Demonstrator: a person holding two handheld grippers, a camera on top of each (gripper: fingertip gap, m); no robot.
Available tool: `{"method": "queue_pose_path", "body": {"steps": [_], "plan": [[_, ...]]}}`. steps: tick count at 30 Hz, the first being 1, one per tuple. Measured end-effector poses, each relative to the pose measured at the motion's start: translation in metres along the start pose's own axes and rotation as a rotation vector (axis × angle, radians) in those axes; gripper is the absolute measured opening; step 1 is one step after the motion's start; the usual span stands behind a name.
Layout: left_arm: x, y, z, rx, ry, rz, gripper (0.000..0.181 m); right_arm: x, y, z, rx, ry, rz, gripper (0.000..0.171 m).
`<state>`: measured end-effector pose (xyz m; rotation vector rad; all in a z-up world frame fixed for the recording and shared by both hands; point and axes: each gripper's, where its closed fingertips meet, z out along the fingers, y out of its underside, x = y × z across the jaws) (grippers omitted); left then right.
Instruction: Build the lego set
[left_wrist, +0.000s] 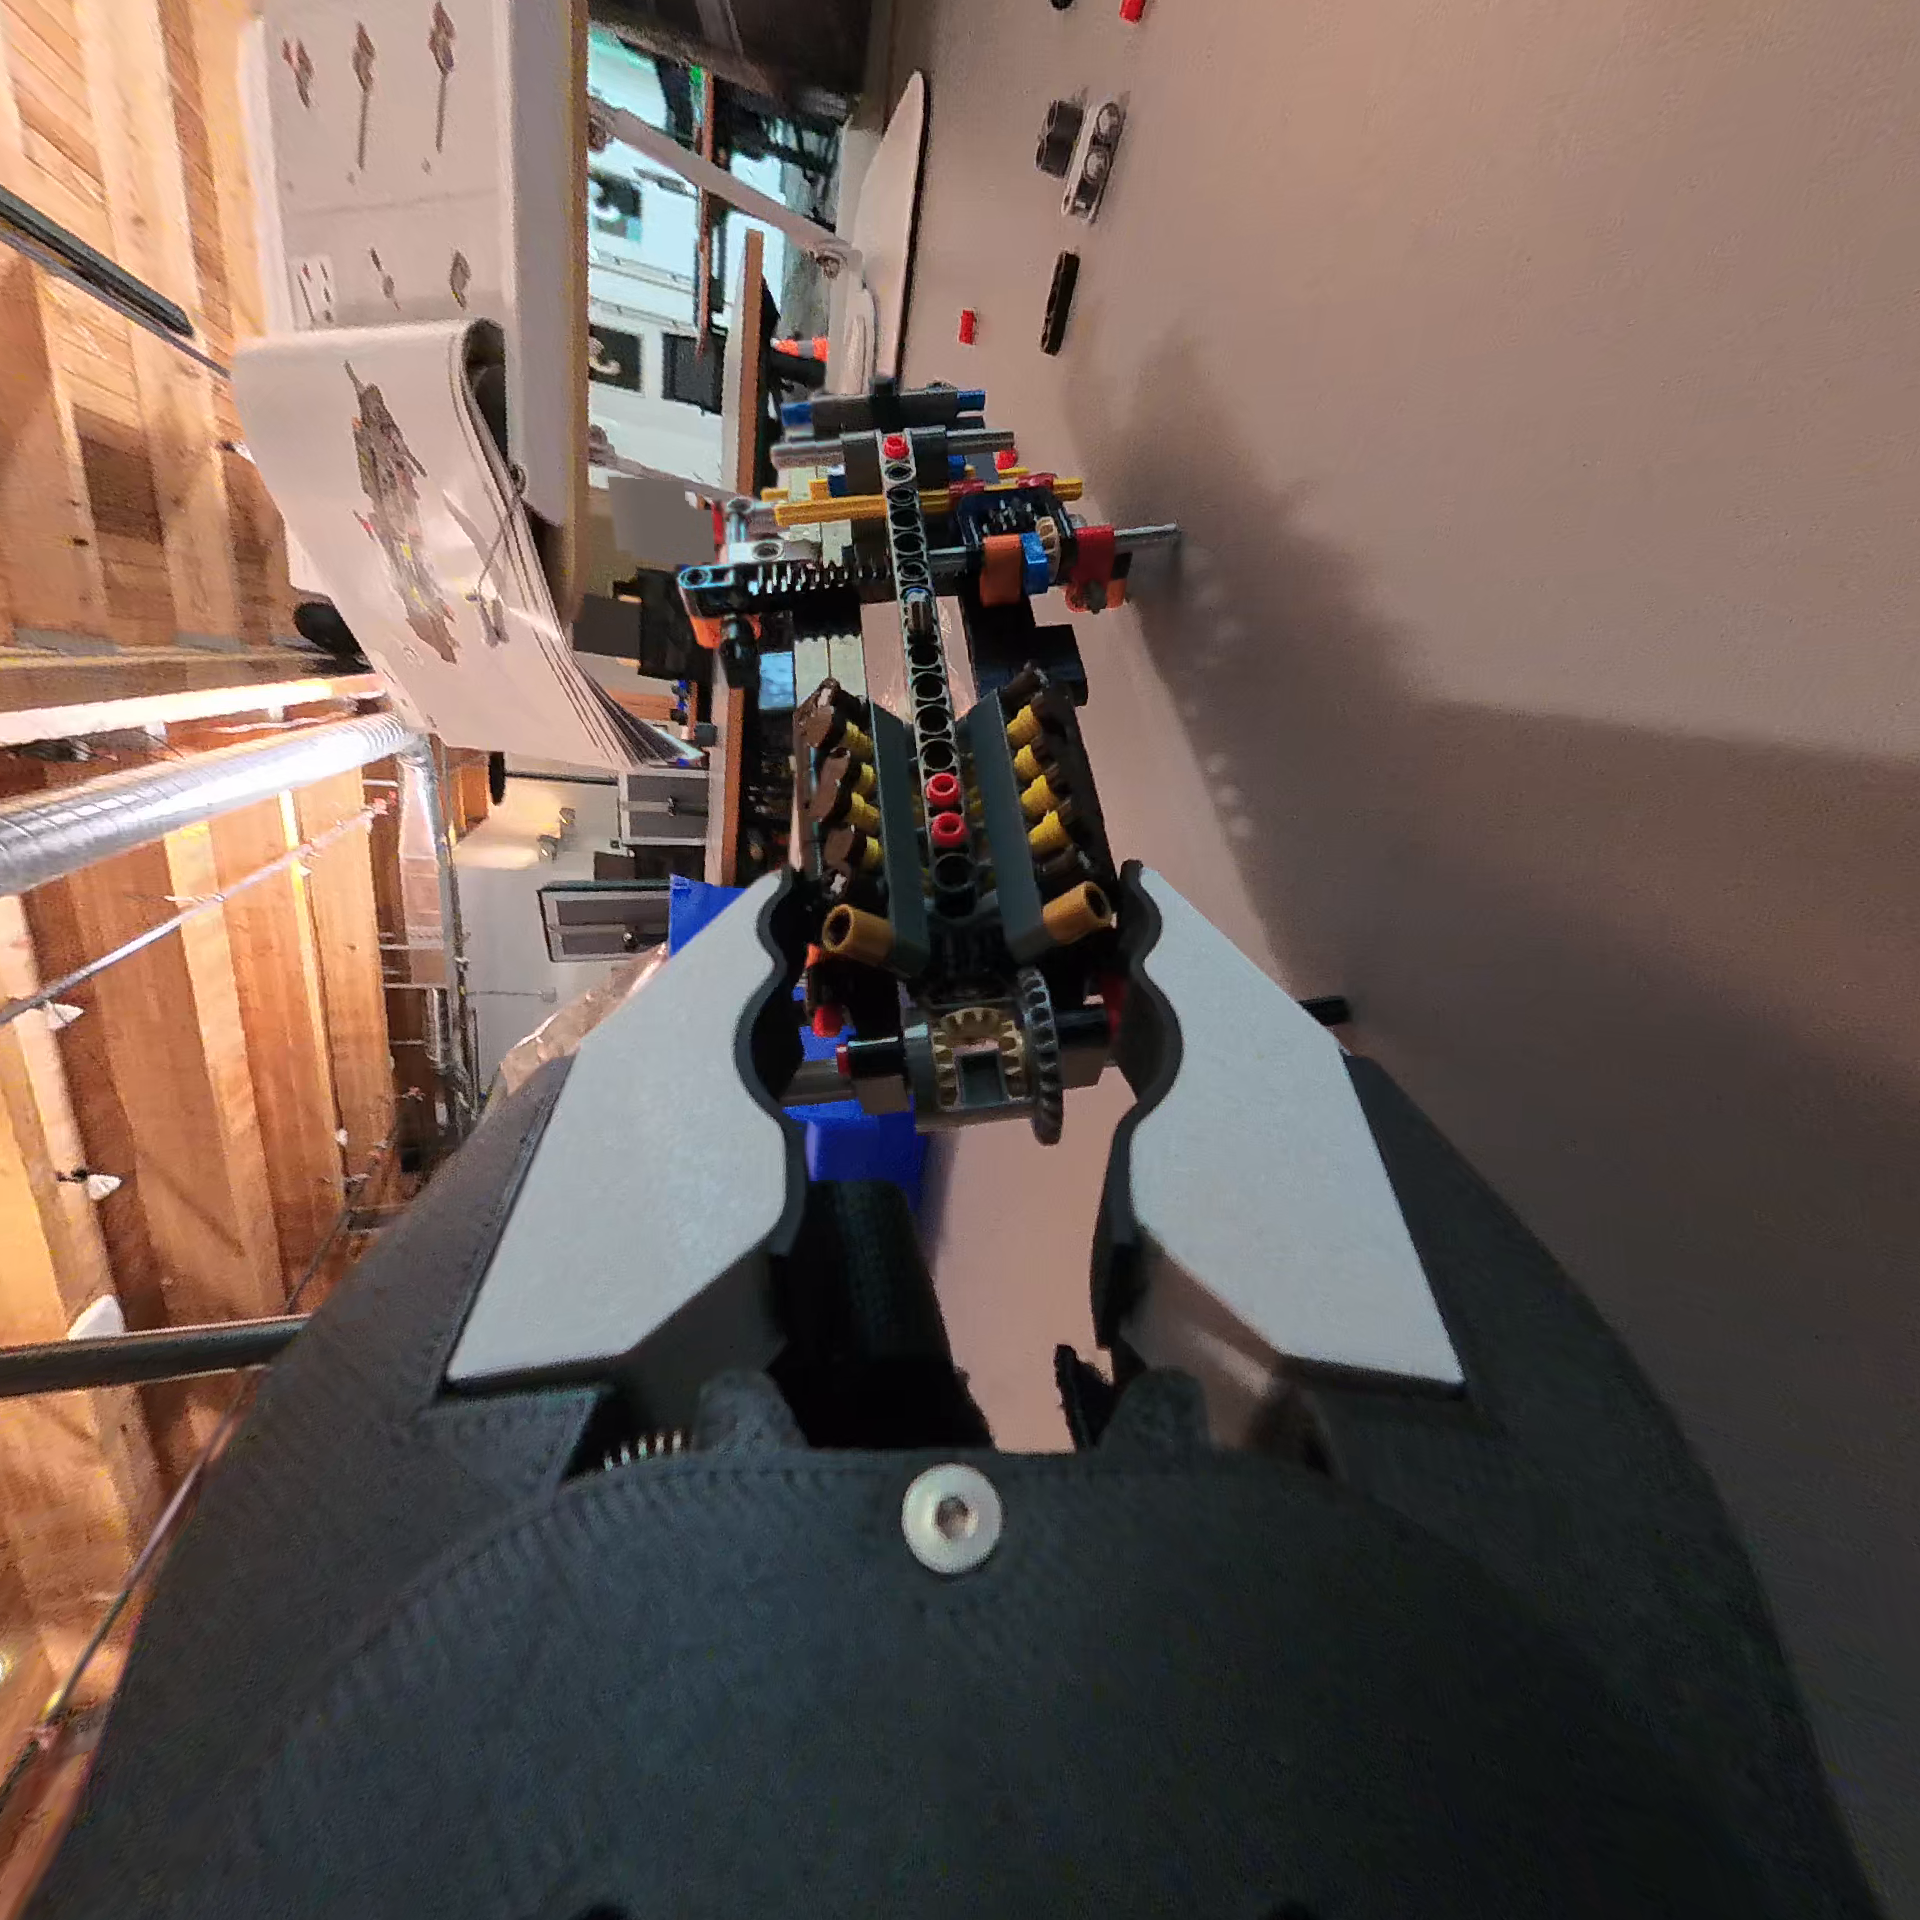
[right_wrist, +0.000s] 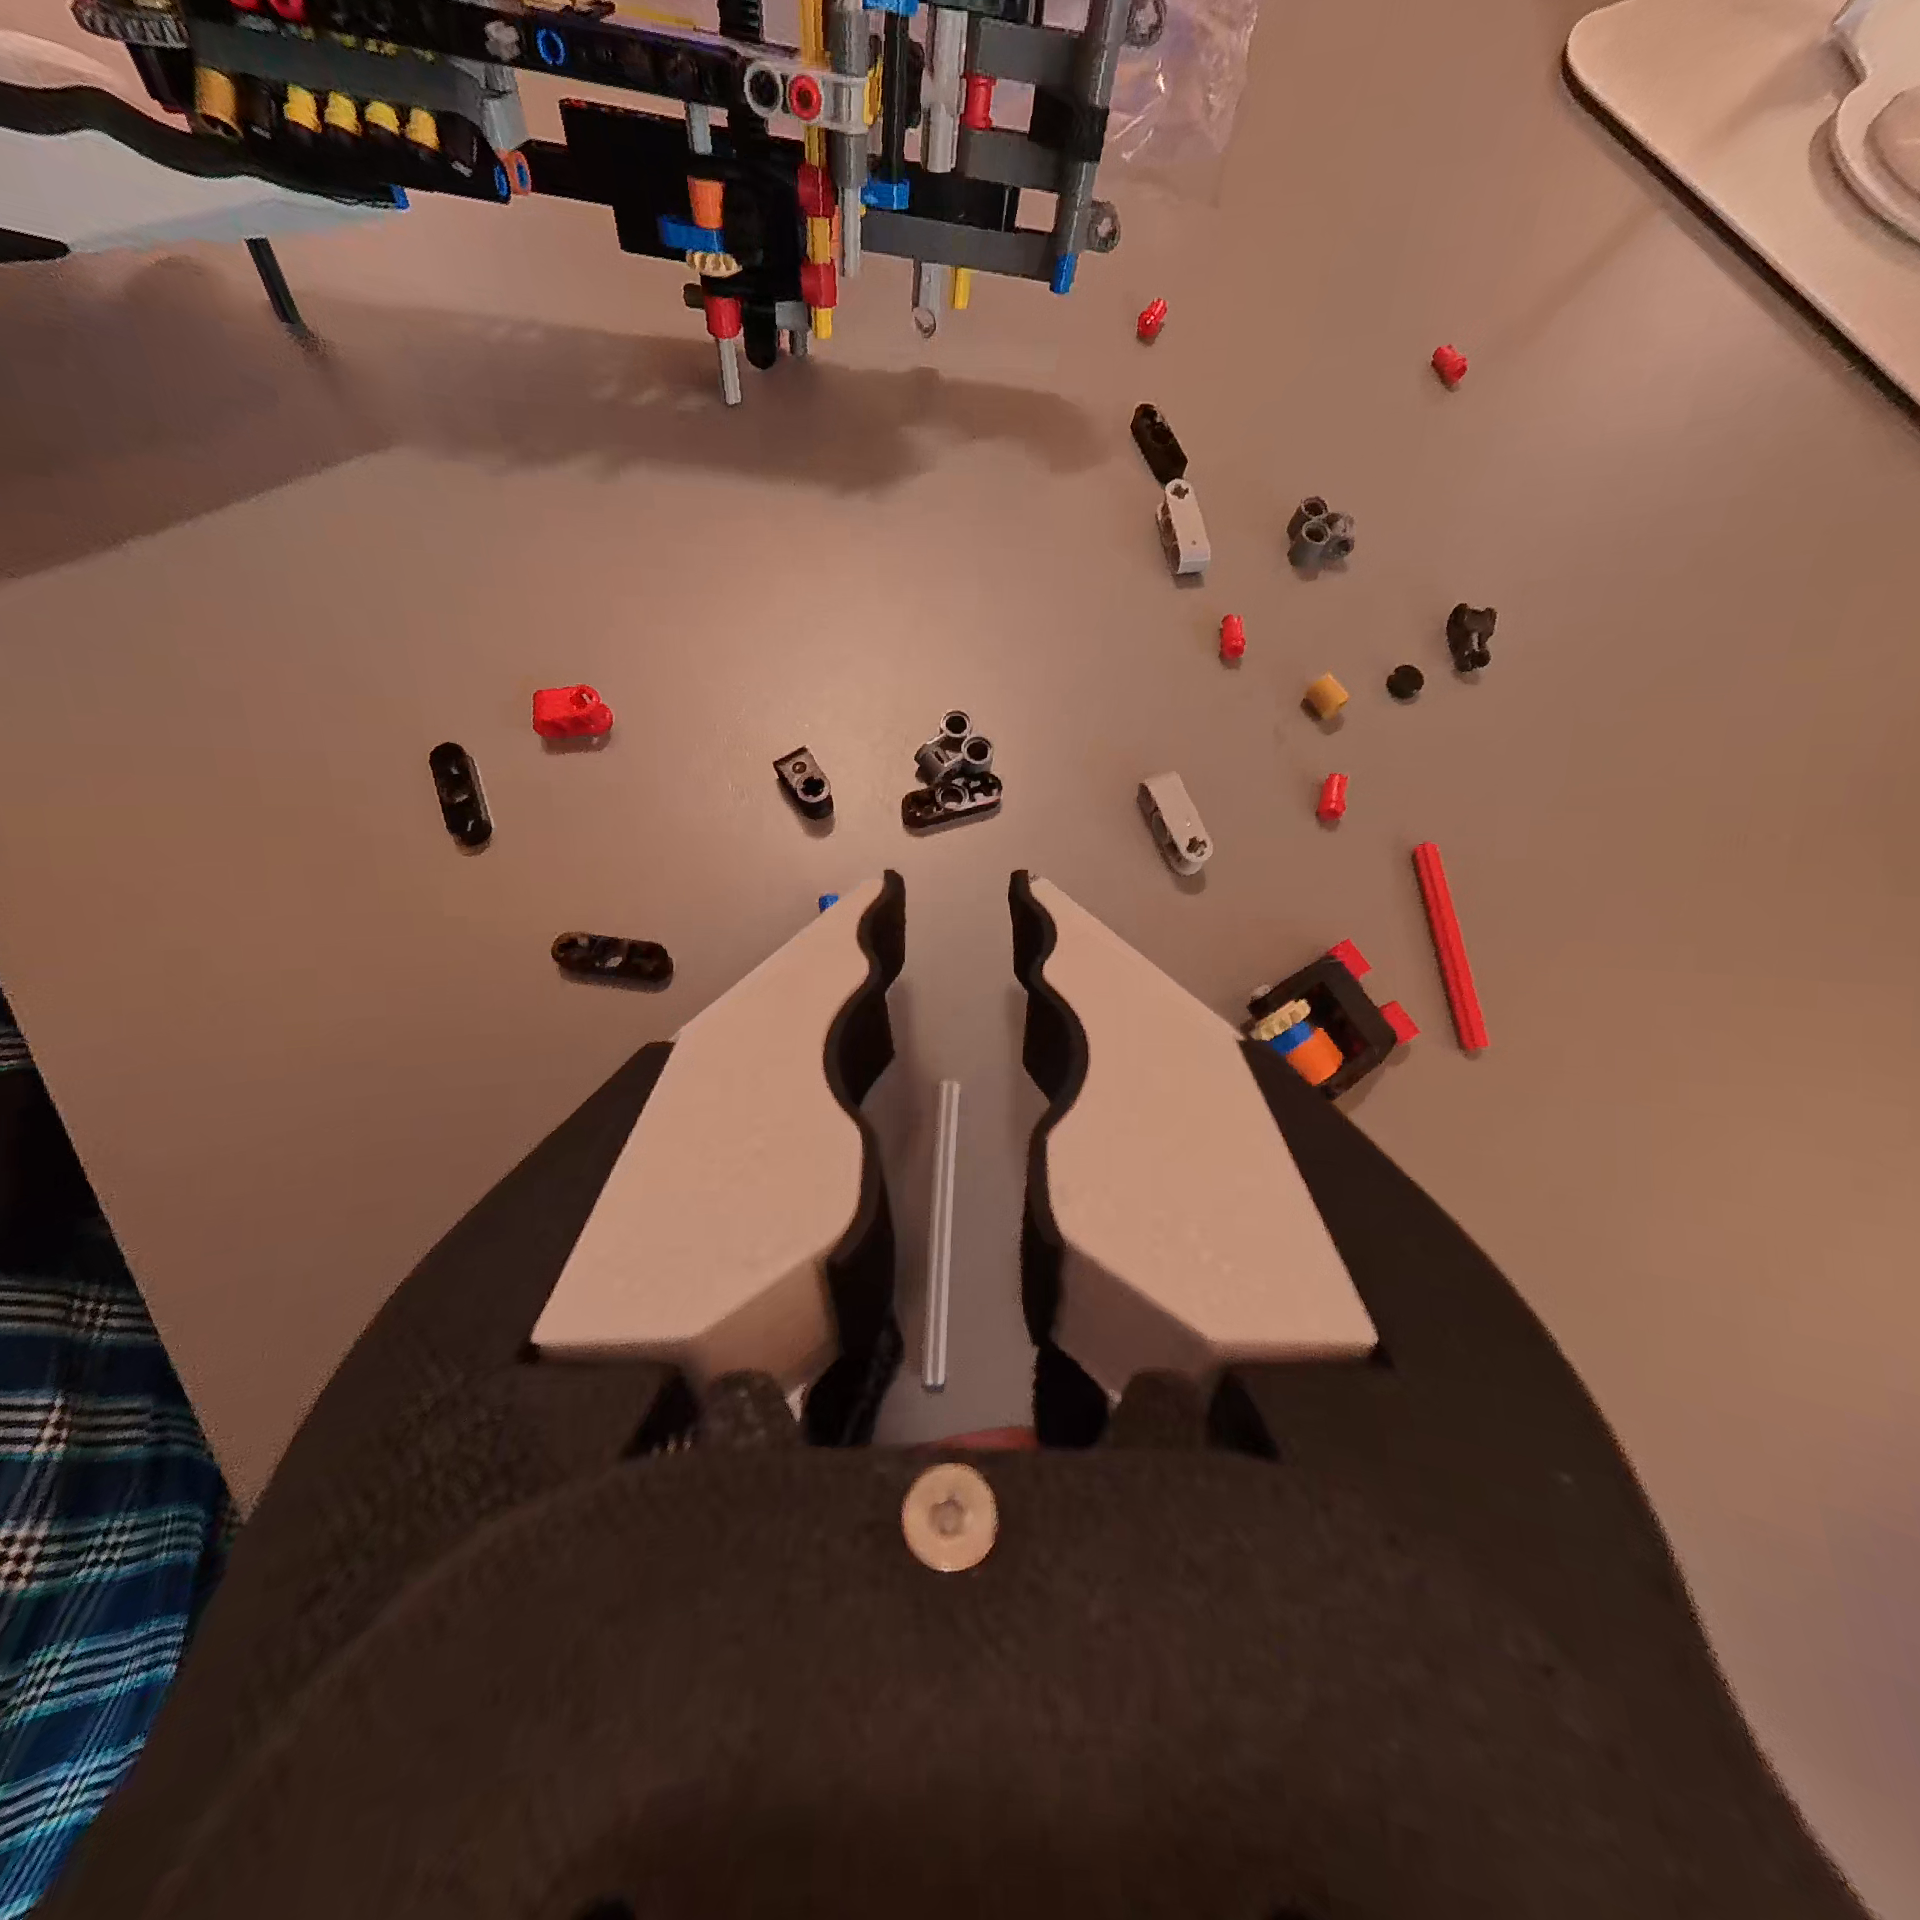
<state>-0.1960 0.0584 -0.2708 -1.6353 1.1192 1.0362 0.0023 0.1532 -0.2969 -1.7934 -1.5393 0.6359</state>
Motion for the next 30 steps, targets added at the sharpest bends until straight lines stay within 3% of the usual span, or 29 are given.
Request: {"method": "queue_pose_path", "body": {"steps": [18,30], "plan": [[-0.001,0.004,-0.001,0.014,-0.026,0.014,0.058,0.004,-0.006,-0.002,0.022,0.017,-0.014,0.019],[-0.001,0.012,0.004,-0.018,0.066,-0.123,0.059,0.005,-0.006,-0.006,0.034,0.017,-0.018,0.019]]}}
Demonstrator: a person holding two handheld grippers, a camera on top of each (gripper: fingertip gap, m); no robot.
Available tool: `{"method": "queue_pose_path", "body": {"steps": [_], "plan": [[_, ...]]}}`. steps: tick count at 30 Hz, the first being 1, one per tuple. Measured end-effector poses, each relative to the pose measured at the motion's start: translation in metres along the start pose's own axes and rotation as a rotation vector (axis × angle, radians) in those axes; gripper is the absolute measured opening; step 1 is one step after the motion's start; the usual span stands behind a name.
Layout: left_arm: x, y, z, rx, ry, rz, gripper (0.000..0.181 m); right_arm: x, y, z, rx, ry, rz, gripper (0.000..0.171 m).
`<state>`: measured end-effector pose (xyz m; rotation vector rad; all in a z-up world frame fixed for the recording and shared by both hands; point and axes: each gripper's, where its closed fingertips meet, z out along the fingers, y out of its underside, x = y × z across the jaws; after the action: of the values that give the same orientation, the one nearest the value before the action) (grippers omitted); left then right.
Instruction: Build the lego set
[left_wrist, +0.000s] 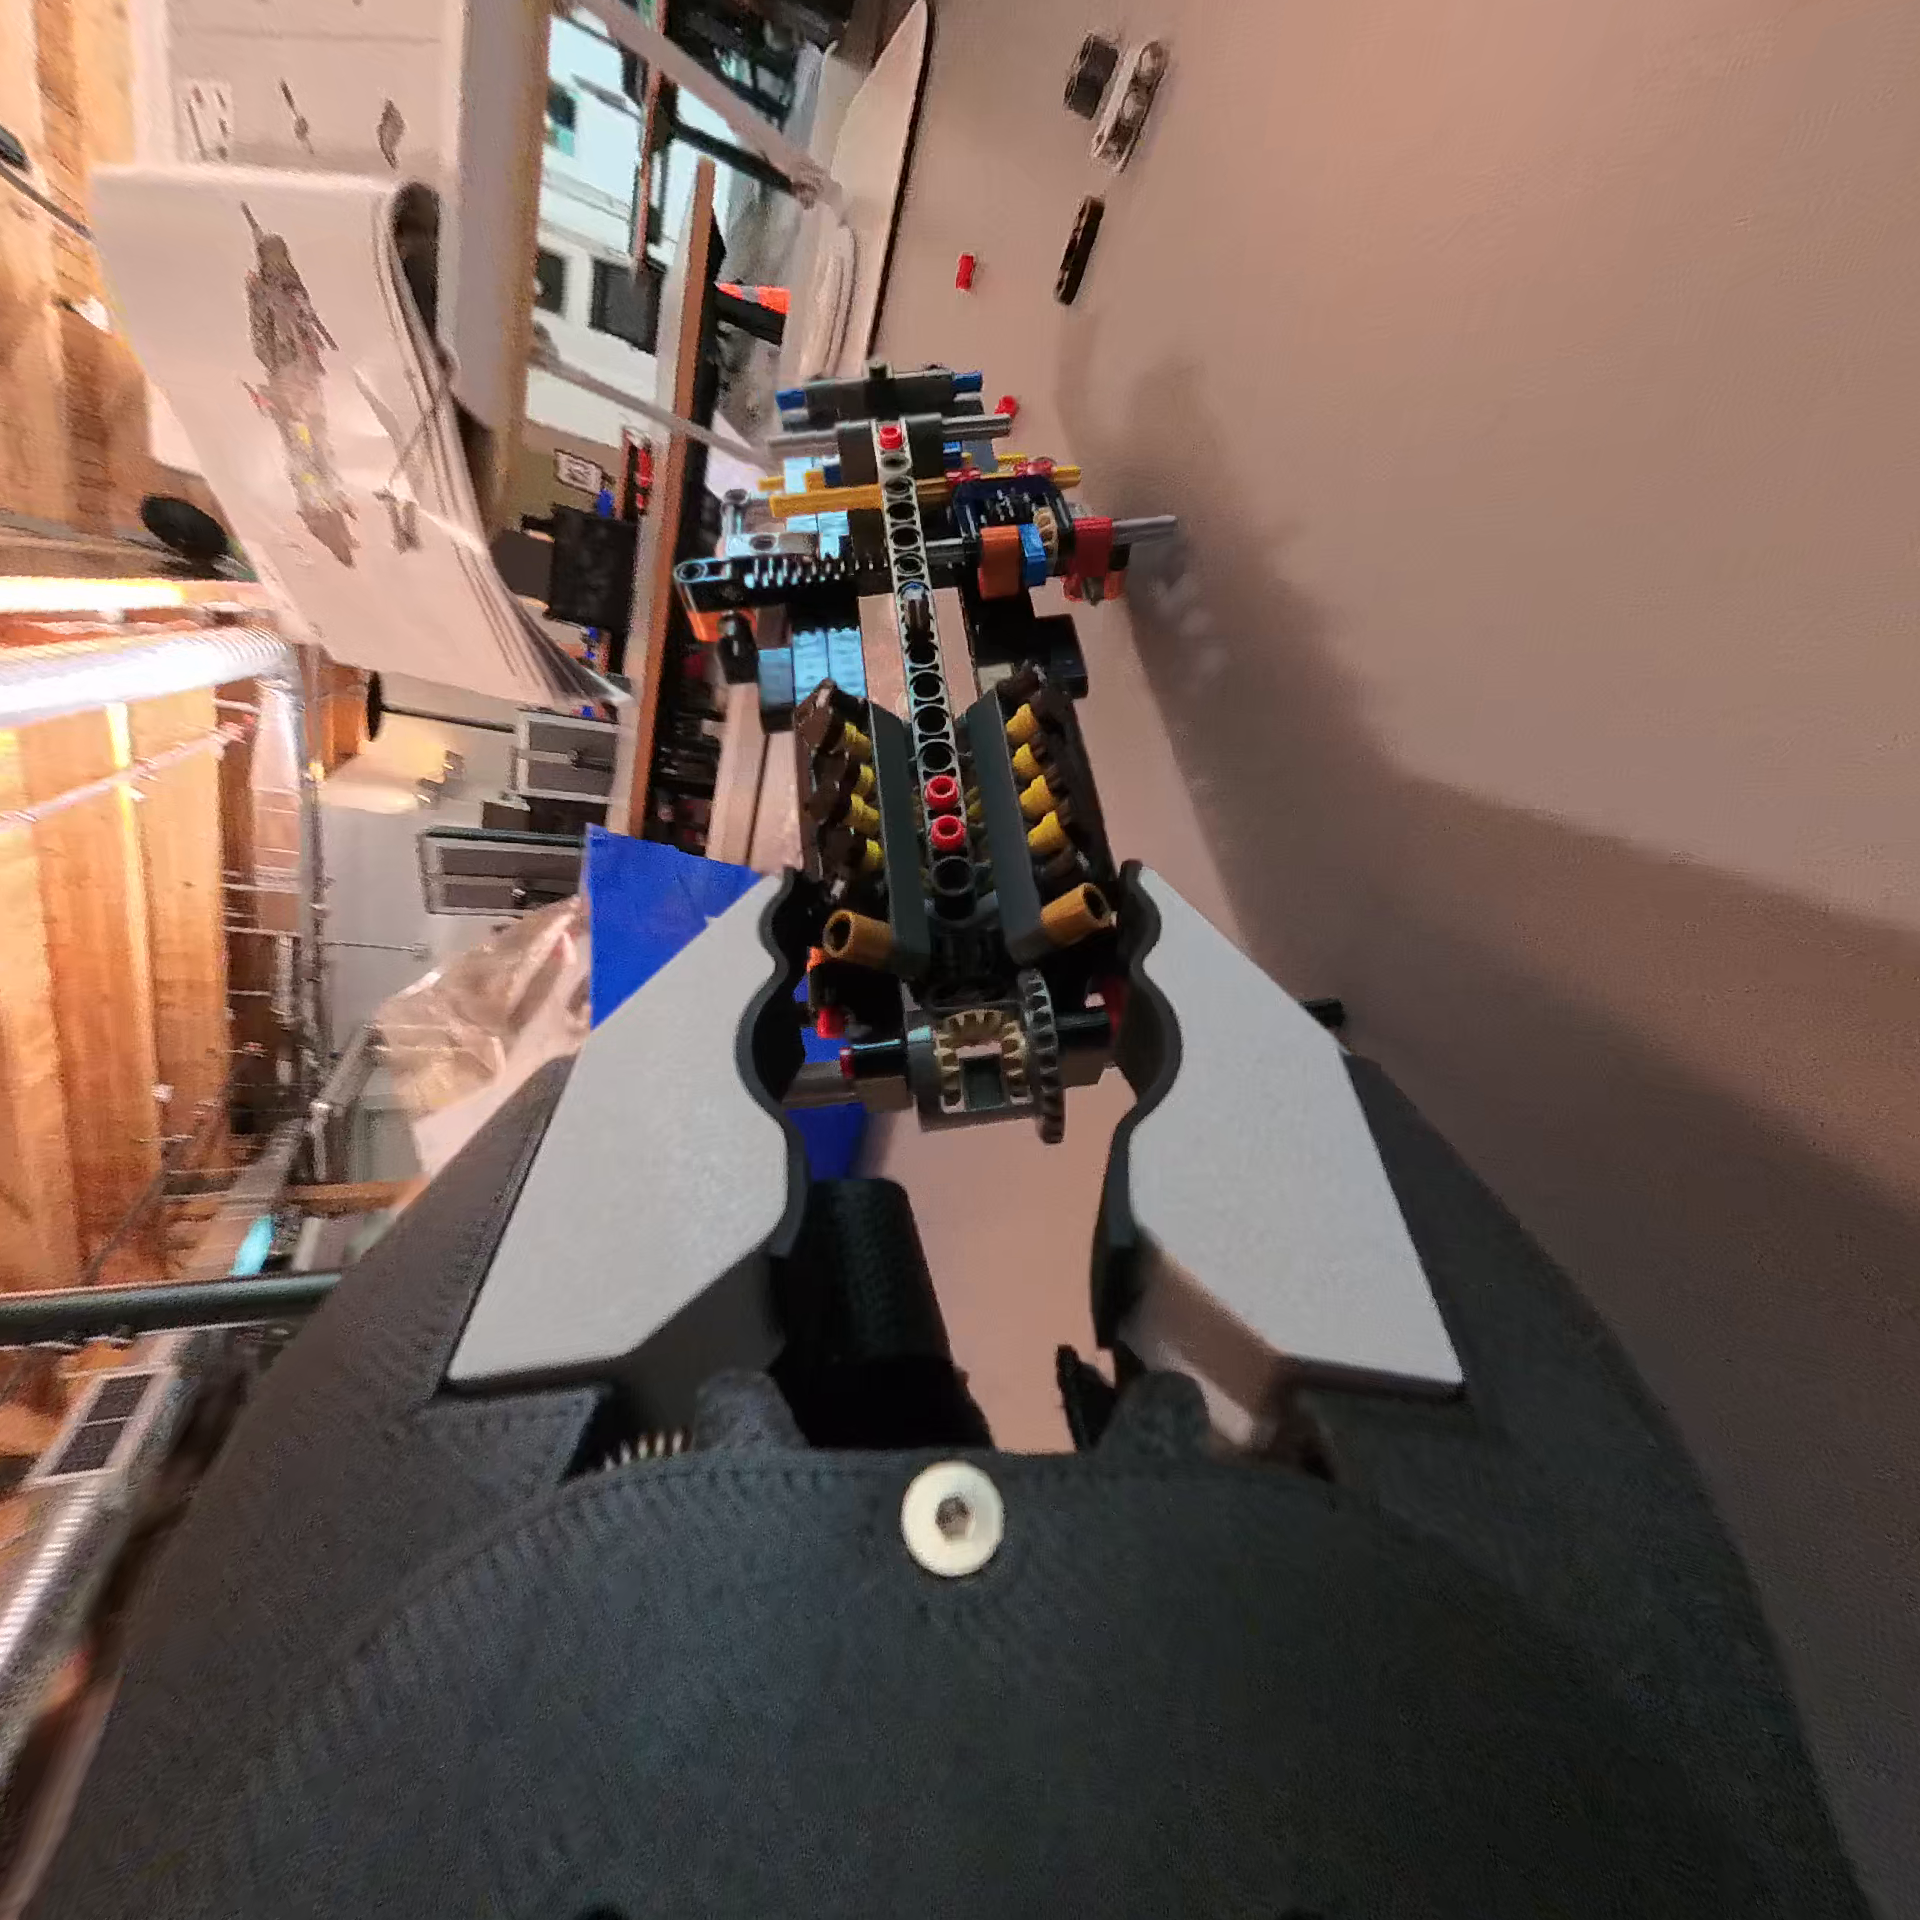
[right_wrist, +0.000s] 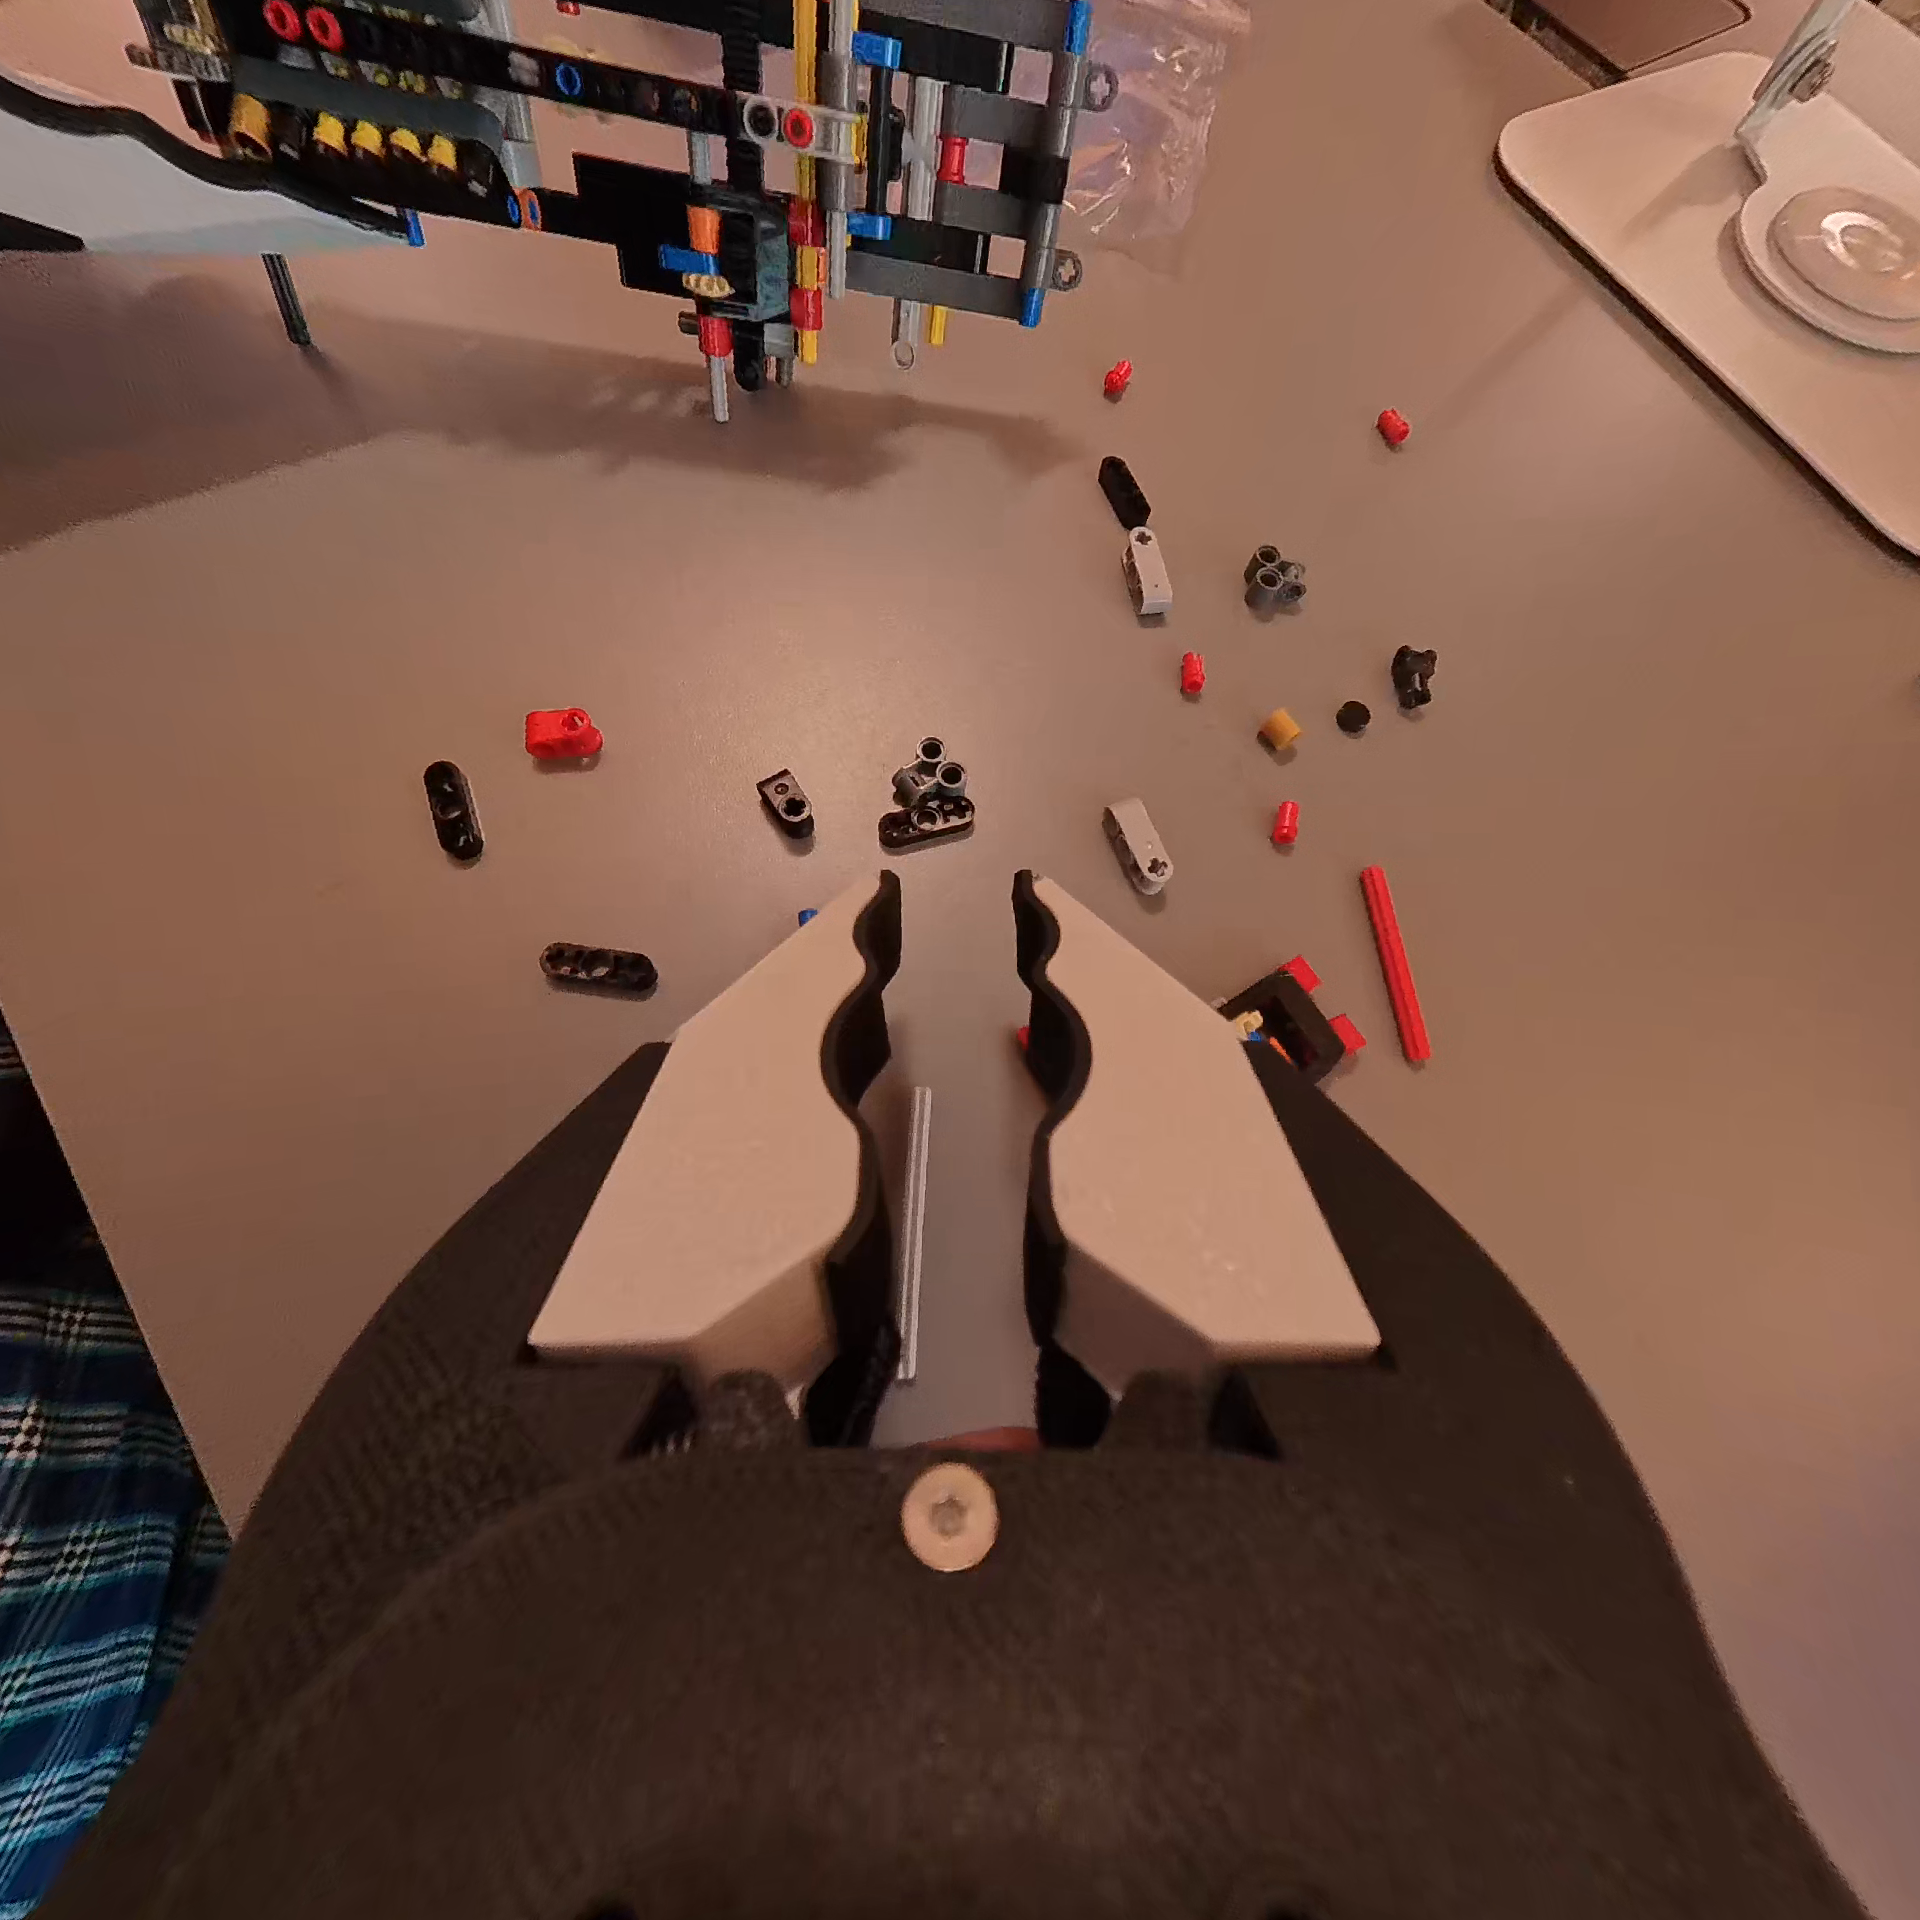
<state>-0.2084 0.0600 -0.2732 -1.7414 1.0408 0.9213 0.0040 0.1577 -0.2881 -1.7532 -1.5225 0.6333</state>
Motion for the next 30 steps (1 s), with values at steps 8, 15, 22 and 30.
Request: {"method": "queue_pose_path", "body": {"steps": [8,15,22,30], "plan": [[0.0,0.008,0.006,-0.027,0.119,-0.192,0.059,0.0,0.001,-0.002,0.002,-0.002,0.005,0.019],[0.001,0.011,0.008,-0.035,0.22,-0.354,0.059,0.0,0.001,-0.002,0.002,-0.004,0.004,0.019],[0.003,0.014,0.009,-0.031,0.321,-0.505,0.059,-0.001,0.0,-0.001,0.001,-0.006,0.0,0.019],[0.002,0.013,0.009,-0.027,0.323,-0.495,0.059,-0.002,-0.006,-0.002,0.006,-0.005,-0.01,0.019]]}}
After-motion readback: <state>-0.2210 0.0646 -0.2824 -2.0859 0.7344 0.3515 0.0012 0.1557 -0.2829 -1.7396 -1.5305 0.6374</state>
